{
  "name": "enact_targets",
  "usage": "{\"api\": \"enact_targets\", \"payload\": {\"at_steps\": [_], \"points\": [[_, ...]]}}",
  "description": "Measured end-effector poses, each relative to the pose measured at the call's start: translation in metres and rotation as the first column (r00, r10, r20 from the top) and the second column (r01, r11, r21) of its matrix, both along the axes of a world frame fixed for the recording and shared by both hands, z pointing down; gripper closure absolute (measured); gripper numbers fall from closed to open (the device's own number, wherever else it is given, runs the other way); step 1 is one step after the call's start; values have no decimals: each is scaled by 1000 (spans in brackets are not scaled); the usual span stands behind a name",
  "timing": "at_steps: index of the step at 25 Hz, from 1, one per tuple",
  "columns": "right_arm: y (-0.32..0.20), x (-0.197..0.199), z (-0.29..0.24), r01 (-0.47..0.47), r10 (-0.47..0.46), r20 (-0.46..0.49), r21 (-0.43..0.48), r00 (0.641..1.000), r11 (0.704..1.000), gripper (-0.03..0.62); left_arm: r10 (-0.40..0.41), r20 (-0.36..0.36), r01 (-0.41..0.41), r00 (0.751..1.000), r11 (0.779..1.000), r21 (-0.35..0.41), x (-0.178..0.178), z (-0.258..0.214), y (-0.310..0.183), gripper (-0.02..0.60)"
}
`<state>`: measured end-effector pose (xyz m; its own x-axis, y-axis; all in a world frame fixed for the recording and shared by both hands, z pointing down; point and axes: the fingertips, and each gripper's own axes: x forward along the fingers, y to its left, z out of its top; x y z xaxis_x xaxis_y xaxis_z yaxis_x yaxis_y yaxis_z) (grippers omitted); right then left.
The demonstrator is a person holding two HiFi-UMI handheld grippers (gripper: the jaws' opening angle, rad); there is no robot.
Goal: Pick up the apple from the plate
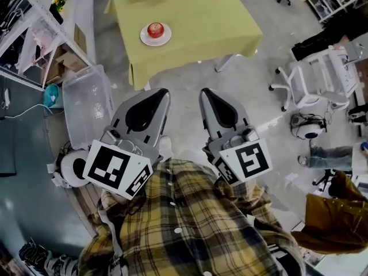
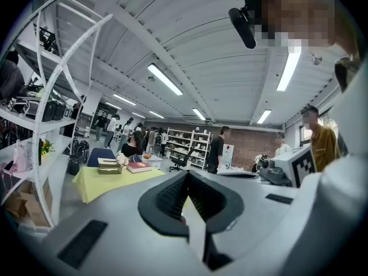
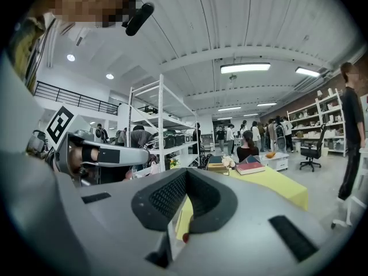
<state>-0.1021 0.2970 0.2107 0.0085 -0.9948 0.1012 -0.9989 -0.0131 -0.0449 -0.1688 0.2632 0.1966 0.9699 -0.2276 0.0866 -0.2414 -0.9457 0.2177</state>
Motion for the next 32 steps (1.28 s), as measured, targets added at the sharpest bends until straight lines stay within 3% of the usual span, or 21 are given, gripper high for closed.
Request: {"api": "enact_targets", "payload": {"at_steps": [7,16,25,32], "points": [[-34,13,11,-12,12,18,-33,1000,999,597,-3,8,3,1000,1000,-30,8,8,-38,575],[-84,62,17,31,-30,23,-49,999,998,597,-64,12,64,998,997,-40,54,15,-92,575],[-162,145,7,135,-135,-1,-41,991,990,597,-149,-19,148,989,989,-27,139,3,-160,575],[-215,197,-3,222,-223,-26,-38,974,974,597,-255,-27,254,967,967,-27,183,-4,-210,575]]}}
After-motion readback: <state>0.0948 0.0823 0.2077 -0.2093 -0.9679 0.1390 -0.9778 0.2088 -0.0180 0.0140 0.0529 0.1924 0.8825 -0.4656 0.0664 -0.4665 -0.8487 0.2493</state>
